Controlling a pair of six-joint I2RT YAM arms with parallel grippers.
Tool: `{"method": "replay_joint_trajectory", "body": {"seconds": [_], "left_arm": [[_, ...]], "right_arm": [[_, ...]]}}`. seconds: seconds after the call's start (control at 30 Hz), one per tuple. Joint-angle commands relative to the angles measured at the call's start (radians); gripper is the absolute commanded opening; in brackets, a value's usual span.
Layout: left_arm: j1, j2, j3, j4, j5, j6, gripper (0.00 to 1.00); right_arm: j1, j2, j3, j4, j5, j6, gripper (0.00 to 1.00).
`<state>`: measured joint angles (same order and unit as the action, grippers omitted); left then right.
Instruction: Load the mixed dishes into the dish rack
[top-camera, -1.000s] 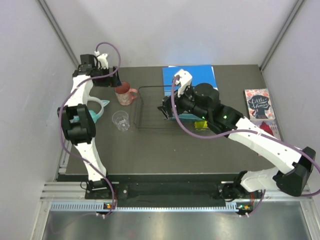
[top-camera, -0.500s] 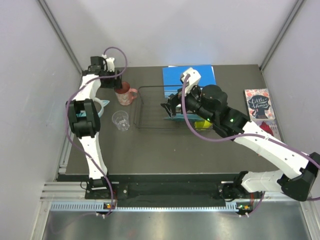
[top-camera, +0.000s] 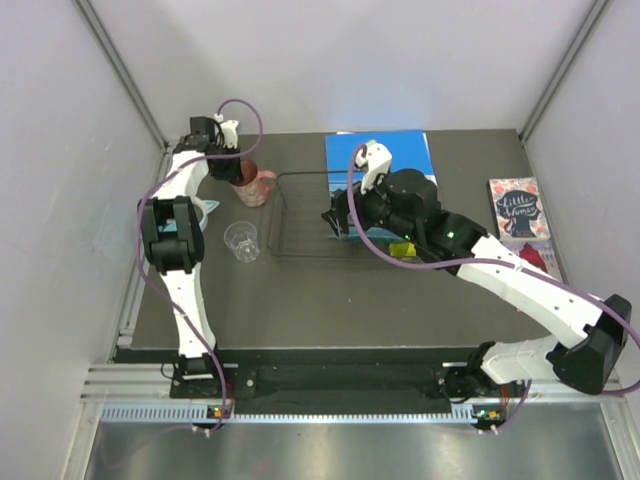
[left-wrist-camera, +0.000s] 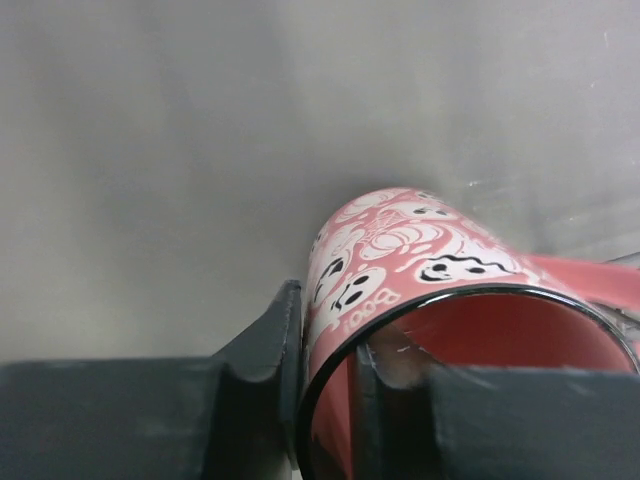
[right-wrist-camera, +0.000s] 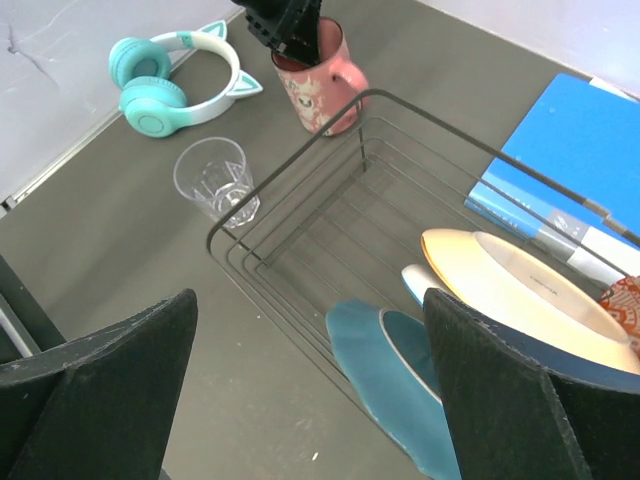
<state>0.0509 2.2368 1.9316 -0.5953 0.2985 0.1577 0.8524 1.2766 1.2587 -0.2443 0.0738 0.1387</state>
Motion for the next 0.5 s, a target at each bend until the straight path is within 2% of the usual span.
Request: {"method": "replay_joint_trajectory", "body": {"seconds": [0.0,0.07,0.17,0.23,0.3,0.33,0.37,0.4,0.43,0.47], "left_arm": [[-0.003,0.003,-0.054,-0.014,0.013,0.013,0.00],[-0.002,-0.017,-0.065,-0.018,0.024,0.016,0.00],[0.000,-0.055,-0.056,-0.044,0.014,0.013,0.00],[0.006,-0.089,-0.033,-0.054,0.025,0.003,0.00],[0.017,-0.184,-0.066,-0.020,0.036,-0.029,0.00],[0.018,-0.230,-0.097,0.014,0.033,-0.043,0.00],[0.020,-0.340,-0.182,0.110,0.033,-0.061,0.00],[0.021,-0.403,-0.238,0.165,0.037,-0.061,0.00],[0.021,-0.470,-0.297,0.230,0.050,-0.058,0.00],[0.021,-0.608,-0.363,0.321,0.059,-0.053,0.00]], "right_arm": [[-0.019,0.013,0.041,0.008,-0.022,0.032,0.92],[-0.021,0.020,0.041,0.005,-0.025,0.035,0.92],[-0.029,0.039,0.045,0.010,-0.041,0.044,0.85],[-0.044,0.061,0.056,0.007,-0.069,0.070,0.76],[-0.071,0.087,0.074,0.013,-0.159,0.104,0.66],[-0.082,0.096,0.080,0.020,-0.181,0.172,0.65],[-0.099,0.121,0.091,0.028,-0.263,0.211,0.66],[-0.143,0.130,0.094,0.039,-0.335,0.249,0.79],[-0.166,0.142,0.091,0.095,-0.414,0.328,0.99],[-0.188,0.162,0.081,0.135,-0.560,0.370,1.00]]}}
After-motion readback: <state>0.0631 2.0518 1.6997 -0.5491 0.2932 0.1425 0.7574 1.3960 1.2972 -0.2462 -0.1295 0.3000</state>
